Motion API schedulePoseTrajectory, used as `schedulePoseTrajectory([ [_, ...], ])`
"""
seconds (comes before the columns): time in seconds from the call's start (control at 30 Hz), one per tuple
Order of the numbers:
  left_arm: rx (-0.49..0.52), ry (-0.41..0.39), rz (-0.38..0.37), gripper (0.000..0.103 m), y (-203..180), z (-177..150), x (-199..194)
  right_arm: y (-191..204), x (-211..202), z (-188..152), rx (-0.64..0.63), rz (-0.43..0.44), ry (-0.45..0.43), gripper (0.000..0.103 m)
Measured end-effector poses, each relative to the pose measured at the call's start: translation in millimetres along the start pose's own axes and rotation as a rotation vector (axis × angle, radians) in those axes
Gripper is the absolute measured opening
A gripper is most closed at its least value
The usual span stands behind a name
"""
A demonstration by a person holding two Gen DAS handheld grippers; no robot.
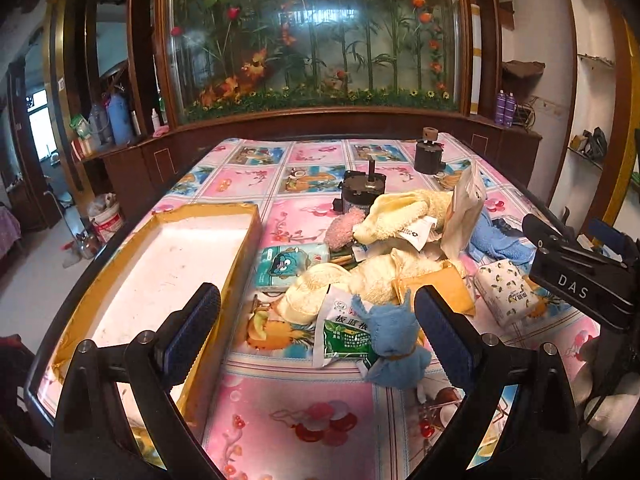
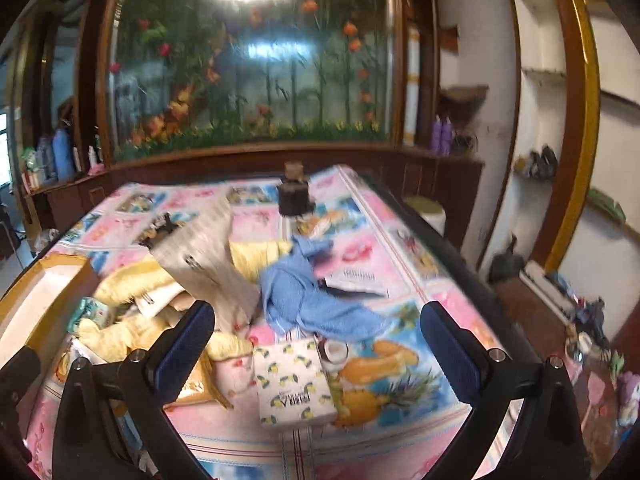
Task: Organize soft objects
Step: 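Grasp the blue knitted doll with the left gripper, then lift the blue knitted doll with the left gripper while the right gripper grasps the yellow pouch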
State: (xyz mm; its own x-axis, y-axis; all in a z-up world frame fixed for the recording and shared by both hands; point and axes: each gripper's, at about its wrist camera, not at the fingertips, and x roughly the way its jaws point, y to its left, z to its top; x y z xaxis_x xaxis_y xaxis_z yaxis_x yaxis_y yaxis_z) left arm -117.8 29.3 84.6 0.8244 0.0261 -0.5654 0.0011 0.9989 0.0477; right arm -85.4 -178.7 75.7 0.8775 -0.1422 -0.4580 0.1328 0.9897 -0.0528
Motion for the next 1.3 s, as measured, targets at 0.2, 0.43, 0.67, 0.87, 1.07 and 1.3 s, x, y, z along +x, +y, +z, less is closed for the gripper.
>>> schedulePoseTrajectory([
  [0.2,0.018,0.024,0.003,0.099,-3.4,-4.5,0.5,-13.5,14.0,-3.0,0.047,-0.017,0.072,0.103],
  [0.43,0.020,0.047,-0.008,0.099,-5.7,-6.0,5.7,-13.2,10.4,-8.9,0.030,-0.018,0.079,0.103],
  [0.67,-0.037,0.021,0.001,0.099,44.6,5.6,1.8,-25.0,21.9,-10.5,0.039,0.035,0.132,0.103],
  [0.87,-0.075,0.051,-0.075,0.099,86.4,10.1,5.8,-38.8,41.5,-27.2,0.083,0.061,0.208,0.103],
  [1.07,0.005,0.108,-0.257,0.099,32.9,6.2,16.9,-34.2,40.9,-29.7,0.084,0.104,0.228,0.103],
  [1.3,0.138,0.176,-0.294,0.095,-30.6,-8.4,45.3,-31.7,40.2,-30.6,0.079,0.120,0.241,0.103],
])
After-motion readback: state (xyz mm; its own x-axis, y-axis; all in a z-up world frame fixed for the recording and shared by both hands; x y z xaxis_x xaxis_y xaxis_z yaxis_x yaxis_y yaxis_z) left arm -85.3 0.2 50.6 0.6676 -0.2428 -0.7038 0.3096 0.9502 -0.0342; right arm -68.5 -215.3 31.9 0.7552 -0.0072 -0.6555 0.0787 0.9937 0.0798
